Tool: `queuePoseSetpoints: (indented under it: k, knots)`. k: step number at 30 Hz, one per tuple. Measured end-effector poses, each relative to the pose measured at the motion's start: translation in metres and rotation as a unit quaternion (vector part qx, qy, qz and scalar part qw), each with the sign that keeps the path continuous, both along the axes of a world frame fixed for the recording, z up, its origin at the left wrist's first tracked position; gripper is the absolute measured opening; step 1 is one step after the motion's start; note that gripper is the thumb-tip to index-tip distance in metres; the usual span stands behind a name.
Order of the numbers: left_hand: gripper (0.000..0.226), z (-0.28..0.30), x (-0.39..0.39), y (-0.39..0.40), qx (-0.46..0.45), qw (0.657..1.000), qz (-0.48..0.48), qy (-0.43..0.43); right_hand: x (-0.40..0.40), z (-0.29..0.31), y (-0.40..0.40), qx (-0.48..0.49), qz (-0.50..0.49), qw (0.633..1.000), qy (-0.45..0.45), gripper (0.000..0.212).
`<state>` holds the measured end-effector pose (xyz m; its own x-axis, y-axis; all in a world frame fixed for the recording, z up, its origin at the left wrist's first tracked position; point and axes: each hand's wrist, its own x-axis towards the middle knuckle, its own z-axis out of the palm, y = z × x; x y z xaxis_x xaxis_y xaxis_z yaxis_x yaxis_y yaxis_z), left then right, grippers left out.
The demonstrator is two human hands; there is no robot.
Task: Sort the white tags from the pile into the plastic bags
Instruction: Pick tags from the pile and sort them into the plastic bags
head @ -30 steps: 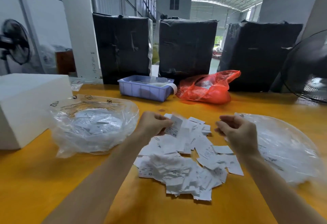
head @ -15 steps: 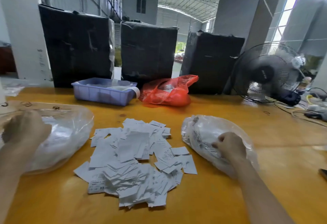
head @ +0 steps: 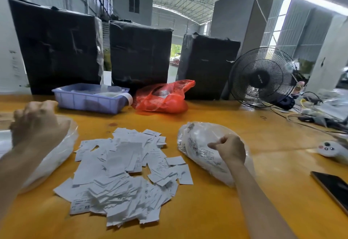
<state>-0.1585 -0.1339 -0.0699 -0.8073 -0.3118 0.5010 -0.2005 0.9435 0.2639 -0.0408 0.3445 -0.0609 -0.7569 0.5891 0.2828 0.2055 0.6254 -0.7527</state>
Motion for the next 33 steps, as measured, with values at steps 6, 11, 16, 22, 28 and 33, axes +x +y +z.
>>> queuePoseSetpoints:
  k: [6, 11, 16, 22, 28, 33]
  knots:
    - [0.051, 0.037, 0.067, 0.064, -0.014, 0.998, -0.044, 0.037, -0.004, -0.002, 0.0, 0.034, 0.066, 0.997, 0.006, 0.041]
    - [0.056, 0.053, 0.099, 0.099, 0.021, 0.994, -0.094, 0.055, -0.004, 0.002, -0.002, 0.009, 0.09, 0.992, 0.083, 0.015]
    - [0.054, 0.058, 0.114, 0.122, 0.03, 0.984, -0.162, 0.065, -0.001, 0.002, -0.008, -0.018, 0.097, 0.991, 0.086, 0.053]
    - [0.047, 0.055, 0.127, 0.15, 0.089, 0.959, -0.264, 0.043, -0.004, 0.003, -0.014, -0.154, 0.141, 0.97, 0.124, 0.015]
    - [0.047, 0.041, 0.132, 0.168, 0.095, 0.942, -0.321, 0.016, -0.006, 0.0, -0.009, -0.065, 0.083, 0.991, 0.08, 0.016]
    - [0.047, 0.035, 0.131, 0.173, 0.082, 0.936, -0.343, 0.015, -0.006, 0.0, -0.007, -0.044, 0.04, 0.996, 0.073, 0.009]
